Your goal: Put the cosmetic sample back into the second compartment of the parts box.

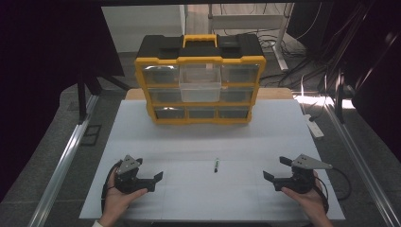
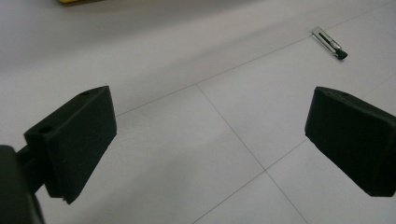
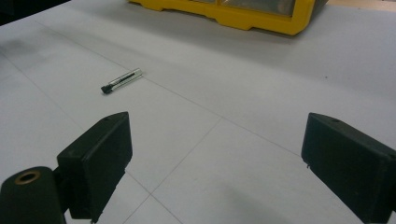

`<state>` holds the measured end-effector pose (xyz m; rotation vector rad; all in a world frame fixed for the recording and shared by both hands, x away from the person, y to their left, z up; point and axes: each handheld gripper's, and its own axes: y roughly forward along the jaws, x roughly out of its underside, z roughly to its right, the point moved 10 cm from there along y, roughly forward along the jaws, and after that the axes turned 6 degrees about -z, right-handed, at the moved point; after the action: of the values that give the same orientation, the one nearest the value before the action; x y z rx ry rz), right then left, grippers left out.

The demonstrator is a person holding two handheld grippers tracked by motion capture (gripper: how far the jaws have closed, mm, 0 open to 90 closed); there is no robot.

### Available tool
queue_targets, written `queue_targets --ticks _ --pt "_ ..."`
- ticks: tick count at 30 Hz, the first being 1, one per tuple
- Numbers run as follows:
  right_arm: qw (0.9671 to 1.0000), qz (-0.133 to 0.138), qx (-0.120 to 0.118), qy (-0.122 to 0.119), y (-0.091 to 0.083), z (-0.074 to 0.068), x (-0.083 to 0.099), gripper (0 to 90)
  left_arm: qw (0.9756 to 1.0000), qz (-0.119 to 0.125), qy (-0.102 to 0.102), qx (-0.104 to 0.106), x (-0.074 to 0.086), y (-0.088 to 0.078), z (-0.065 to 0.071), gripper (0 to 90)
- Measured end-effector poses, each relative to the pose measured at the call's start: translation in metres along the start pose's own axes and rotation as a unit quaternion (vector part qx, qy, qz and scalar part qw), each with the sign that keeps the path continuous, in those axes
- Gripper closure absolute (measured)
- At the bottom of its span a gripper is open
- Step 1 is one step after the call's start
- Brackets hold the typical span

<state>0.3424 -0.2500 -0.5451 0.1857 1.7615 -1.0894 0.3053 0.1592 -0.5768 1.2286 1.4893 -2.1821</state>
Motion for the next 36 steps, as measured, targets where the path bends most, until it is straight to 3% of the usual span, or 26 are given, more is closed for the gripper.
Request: queue_targets --ticks 7,16,36 --pt "1.0000 -0.001 -0.003 0.002 -0.0001 0.0012 0.0007 9.1 0.9999 -0.005 0.013 0.002 0.0009 0.0041 0.0019 2.6" --pt "1.0000 -0.008 -0.004 -0.001 0.0021 -0.0026 0.0017 9.3 0.9999 0.001 0.008 0.006 0.0019 0.0005 -0.0014 2.9" --pt "0.9999 -0.015 -0.007 -0.003 0.0064 -0.0033 -0.0073 8.9 0.9997 -0.005 0.020 0.015 -0.0015 0.0060 0.0036 3.2"
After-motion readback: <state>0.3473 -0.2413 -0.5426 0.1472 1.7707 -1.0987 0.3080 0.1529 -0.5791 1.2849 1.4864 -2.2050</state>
